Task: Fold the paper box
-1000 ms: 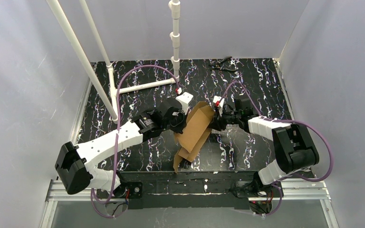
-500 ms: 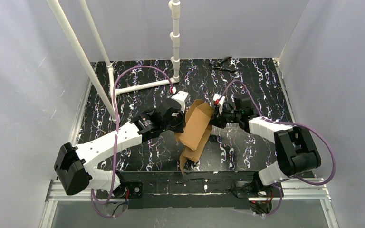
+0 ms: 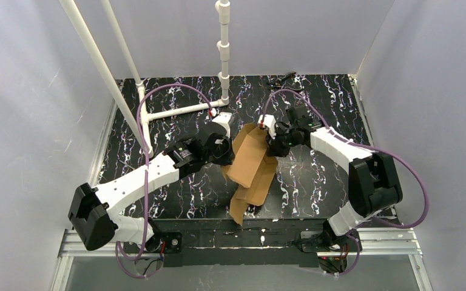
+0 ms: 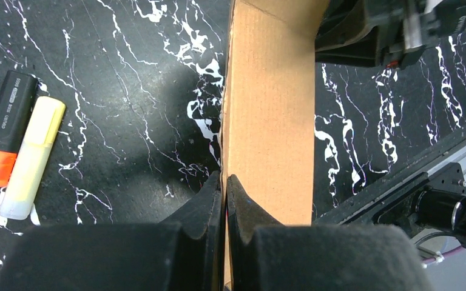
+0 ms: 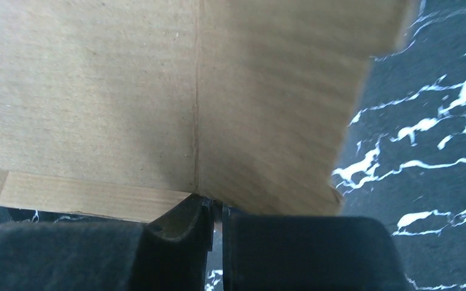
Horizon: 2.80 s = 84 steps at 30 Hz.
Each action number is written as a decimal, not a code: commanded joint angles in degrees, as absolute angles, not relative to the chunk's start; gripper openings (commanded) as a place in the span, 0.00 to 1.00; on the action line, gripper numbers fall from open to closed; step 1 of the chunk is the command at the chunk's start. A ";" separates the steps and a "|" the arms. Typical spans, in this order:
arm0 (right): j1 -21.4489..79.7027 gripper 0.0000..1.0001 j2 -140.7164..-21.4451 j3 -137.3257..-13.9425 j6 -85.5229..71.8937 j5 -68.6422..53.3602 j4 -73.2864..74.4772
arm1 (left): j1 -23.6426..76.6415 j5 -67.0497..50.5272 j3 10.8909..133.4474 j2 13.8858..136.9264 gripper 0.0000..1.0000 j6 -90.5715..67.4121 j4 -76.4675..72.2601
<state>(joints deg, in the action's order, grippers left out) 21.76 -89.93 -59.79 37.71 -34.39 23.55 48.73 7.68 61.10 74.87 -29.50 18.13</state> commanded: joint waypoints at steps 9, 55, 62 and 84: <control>27.16 0.19 -94.26 -64.25 37.67 -18.66 34.63 | 45.24 8.00 57.89 75.50 0.00 -28.10 19.93; 32.09 0.31 -92.87 -54.16 33.16 -14.31 16.17 | 44.11 3.19 60.54 77.41 0.00 -20.53 15.45; 24.22 0.67 -85.98 -59.56 33.65 -27.52 25.00 | 44.19 5.65 61.11 77.43 0.00 -17.64 17.45; 19.73 0.01 -79.86 -40.53 -2.79 -9.34 4.09 | 45.28 0.59 58.68 77.44 0.00 -34.78 11.65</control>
